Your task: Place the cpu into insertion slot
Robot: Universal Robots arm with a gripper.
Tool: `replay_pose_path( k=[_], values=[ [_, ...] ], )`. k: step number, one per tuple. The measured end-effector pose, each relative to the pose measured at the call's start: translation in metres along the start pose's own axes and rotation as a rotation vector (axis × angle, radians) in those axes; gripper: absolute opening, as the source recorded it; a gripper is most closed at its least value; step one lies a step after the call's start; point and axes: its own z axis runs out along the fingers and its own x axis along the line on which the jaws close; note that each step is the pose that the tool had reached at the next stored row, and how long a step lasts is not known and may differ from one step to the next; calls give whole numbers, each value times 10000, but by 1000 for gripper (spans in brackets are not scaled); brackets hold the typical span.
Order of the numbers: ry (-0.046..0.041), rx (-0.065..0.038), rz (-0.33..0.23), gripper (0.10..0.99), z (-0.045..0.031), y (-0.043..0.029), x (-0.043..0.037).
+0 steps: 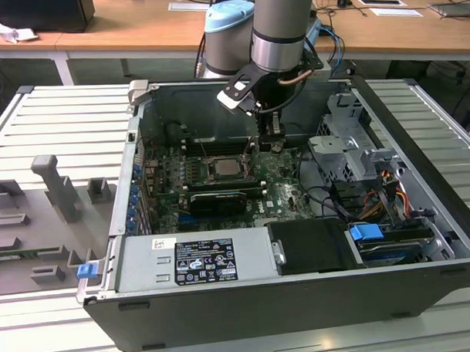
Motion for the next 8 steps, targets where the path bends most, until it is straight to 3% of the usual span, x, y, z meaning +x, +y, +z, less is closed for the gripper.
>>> replay_pose_path(
  k=[8],
  values=[
    [0,0,0,106,0,-20,1]
  ],
)
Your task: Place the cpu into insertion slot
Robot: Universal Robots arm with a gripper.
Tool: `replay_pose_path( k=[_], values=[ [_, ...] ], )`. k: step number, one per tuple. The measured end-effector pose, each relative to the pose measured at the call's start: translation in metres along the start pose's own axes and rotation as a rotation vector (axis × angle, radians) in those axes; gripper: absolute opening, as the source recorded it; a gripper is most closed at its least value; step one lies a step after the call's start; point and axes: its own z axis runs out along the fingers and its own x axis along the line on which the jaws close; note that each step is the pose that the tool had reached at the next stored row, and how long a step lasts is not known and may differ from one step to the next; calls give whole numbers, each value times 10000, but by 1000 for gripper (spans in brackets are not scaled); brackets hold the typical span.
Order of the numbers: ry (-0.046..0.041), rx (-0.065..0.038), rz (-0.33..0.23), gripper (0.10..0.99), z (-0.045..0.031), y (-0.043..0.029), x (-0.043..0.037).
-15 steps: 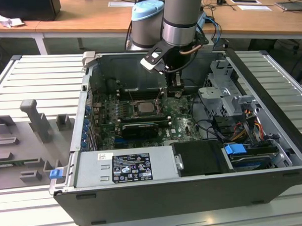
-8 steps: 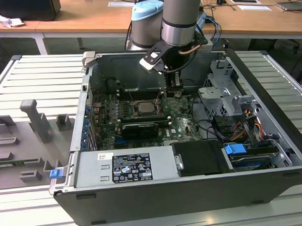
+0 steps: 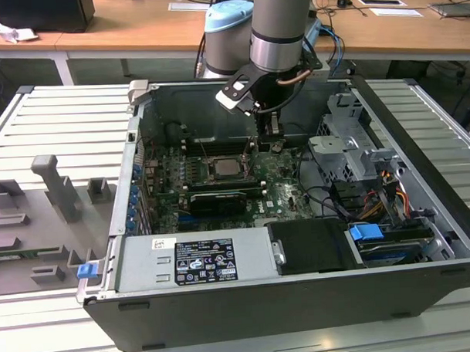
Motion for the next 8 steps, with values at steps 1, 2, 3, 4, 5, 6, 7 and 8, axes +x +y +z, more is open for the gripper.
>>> replay_pose_path(
  k=[1,2,3,4,5,6,7,8],
  values=[
    [0,0,0,106,0,-5,0],
    [0,0,0,106,0,-11,0],
    [0,0,0,106,0,-13,0],
    [0,0,0,106,0,-15,0],
    [0,1,-1,106,0,-18,0],
    [0,0,-1,106,0,-20,0],
    [0,0,0,106,0,-22,0],
    [0,0,-1,106,0,-23,0]
  ],
)
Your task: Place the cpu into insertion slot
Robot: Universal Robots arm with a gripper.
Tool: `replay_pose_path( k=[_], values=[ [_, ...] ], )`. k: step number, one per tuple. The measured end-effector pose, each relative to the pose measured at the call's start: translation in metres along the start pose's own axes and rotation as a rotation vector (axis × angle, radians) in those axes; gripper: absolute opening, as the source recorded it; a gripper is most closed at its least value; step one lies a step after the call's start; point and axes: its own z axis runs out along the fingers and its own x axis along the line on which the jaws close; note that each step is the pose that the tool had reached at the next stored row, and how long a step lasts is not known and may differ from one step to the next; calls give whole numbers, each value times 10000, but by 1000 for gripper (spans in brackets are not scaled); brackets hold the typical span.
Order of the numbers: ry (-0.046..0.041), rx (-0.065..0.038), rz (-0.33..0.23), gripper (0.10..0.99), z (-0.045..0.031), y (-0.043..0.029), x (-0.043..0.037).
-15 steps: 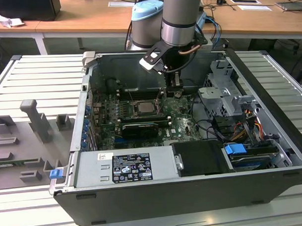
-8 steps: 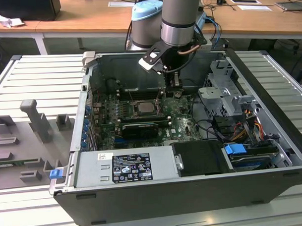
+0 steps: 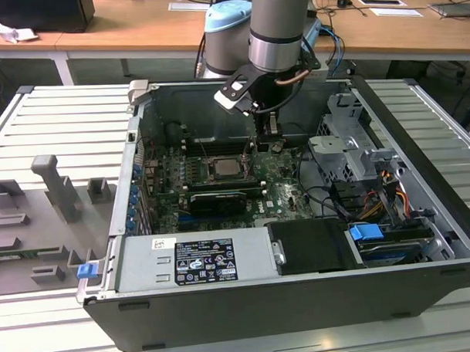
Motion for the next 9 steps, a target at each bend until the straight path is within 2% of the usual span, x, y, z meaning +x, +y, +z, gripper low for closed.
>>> replay_pose_path(
  k=[9],
  values=[
    [0,0,0,106,-1,-49,1]
  ],
)
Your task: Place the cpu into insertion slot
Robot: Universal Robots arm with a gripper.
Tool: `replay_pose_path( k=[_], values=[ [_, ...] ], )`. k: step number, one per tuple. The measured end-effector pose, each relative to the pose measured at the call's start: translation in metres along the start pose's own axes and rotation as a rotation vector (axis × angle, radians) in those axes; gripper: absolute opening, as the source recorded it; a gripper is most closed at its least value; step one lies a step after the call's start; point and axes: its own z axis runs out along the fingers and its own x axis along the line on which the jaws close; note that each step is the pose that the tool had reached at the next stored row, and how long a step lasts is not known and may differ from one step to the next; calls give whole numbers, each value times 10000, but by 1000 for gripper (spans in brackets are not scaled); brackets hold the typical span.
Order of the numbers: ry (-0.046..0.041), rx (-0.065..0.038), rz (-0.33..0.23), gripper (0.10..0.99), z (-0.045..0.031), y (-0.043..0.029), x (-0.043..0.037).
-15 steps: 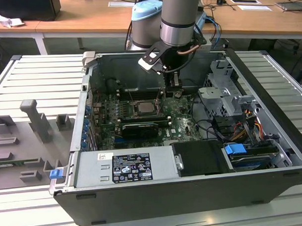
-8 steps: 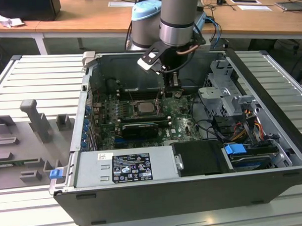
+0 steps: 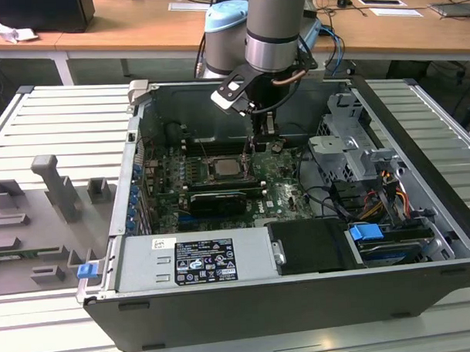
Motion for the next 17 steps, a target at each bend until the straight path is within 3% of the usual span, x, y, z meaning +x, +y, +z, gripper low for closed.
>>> replay_pose_path(
  k=[10,17],
  values=[
    [1,0,0,106,0,-17,1],
    [4,0,0,106,-1,-75,2]
  ],
)
